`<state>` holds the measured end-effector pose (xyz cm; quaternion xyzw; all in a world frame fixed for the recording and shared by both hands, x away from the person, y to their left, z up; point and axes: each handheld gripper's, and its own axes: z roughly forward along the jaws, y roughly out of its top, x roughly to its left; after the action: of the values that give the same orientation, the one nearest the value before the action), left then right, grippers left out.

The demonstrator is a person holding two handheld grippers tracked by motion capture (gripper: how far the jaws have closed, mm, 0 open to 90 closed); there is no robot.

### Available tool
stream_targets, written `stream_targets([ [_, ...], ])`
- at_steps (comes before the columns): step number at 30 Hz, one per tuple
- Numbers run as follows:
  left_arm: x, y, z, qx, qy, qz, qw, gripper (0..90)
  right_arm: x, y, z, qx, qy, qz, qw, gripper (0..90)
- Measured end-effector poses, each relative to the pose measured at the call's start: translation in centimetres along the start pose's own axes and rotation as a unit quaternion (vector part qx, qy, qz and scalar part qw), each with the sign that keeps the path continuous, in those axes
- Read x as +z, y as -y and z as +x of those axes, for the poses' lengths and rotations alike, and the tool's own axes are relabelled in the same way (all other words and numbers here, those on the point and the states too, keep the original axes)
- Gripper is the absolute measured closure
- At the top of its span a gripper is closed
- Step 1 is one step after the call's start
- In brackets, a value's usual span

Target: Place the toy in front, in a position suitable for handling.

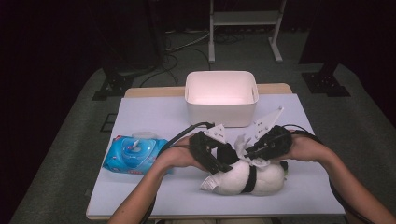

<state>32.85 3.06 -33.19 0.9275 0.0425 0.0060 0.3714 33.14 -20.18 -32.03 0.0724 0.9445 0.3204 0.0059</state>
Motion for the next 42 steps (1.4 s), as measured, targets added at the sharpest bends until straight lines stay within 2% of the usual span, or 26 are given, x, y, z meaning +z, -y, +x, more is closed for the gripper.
stream_targets([
  [3, -0.5, 0.3, 0.0, -0.008, -0.005, -0.002, 1.0000, 19.9, -0.3, 0.8, 0.2, 0.003, 0.006, 0.017, 0.9998, 80.2],
  [8, -0.8, 0.7, -0.4, -0.014, -0.006, -0.011, 0.9998, 18.7, -1.3, 1.8, 0.4, 0.015, 0.008, 0.010, 0.9998, 80.1],
  [13, -1.3, 1.2, -0.5, -0.019, -0.007, -0.010, 0.9997, 17.9, -2.0, 2.6, 0.6, 0.021, 0.012, 0.004, 0.9997, 80.1],
  [16, -1.4, 1.6, -0.6, -0.024, -0.005, -0.003, 0.9997, 17.2, -2.0, 2.8, 0.5, 0.024, 0.013, 0.003, 0.9996, 80.1],
  [25, -1.1, 2.6, -0.6, -0.038, 0.006, -0.003, 0.9992, 15.3, -1.9, 2.9, 0.5, 0.028, 0.012, 0.002, 0.9995, 80.1],
  [30, -0.8, 3.0, -0.9, -0.042, 0.014, 0.001, 0.9990, 12.0, -1.8, 3.1, 0.5, 0.026, 0.013, 0.001, 0.9996, 80.2],
  [35, -0.1, 3.4, -1.0, -0.047, 0.030, 0.022, 0.9982, 12.4, -1.9, 3.2, 0.6, 0.028, 0.017, 0.002, 0.9995, 80.1],
  [42, 1.0, 3.0, -0.7, -0.047, 0.056, 0.007, 0.9973, 14.7, -1.8, 3.1, 0.7, 0.025, 0.013, 0.002, 0.9996, 80.1],
])
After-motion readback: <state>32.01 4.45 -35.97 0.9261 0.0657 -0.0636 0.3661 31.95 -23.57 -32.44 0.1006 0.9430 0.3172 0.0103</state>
